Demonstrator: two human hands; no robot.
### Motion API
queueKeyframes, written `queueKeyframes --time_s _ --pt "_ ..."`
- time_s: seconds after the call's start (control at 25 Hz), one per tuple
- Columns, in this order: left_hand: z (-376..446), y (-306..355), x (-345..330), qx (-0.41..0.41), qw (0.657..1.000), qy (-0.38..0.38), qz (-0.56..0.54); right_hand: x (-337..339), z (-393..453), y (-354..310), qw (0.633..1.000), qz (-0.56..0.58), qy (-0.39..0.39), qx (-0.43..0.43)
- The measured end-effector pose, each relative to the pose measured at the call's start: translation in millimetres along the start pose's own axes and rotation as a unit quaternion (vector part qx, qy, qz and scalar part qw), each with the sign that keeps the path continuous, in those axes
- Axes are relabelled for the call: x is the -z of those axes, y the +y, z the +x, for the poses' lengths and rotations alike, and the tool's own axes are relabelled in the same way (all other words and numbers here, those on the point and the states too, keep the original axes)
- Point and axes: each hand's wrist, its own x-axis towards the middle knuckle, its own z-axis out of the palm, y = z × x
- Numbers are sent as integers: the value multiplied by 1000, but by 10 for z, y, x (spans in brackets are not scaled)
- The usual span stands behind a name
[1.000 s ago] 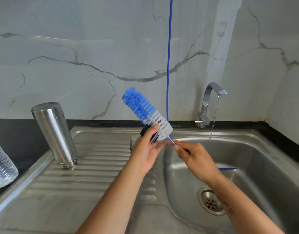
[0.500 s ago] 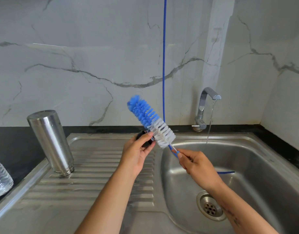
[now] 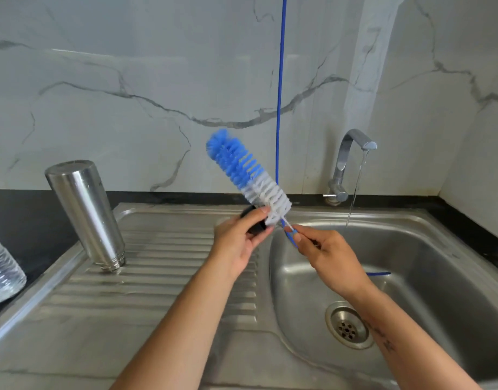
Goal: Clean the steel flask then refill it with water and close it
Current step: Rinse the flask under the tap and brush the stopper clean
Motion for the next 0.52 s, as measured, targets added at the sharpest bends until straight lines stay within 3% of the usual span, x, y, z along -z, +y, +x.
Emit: queueKeyframes --time_s 0.16,0.32,0.52 --pt "118 185 162 -56 993 45 -98 73 -71 25 998 -7 -54 -18" --pt "9 20 9 -17 1000 10 -8 9 4 -24 1000 -8 -9 6" --pt "115 151 160 -65 994 33 -79 65 -63 29 998 4 -57 -19"
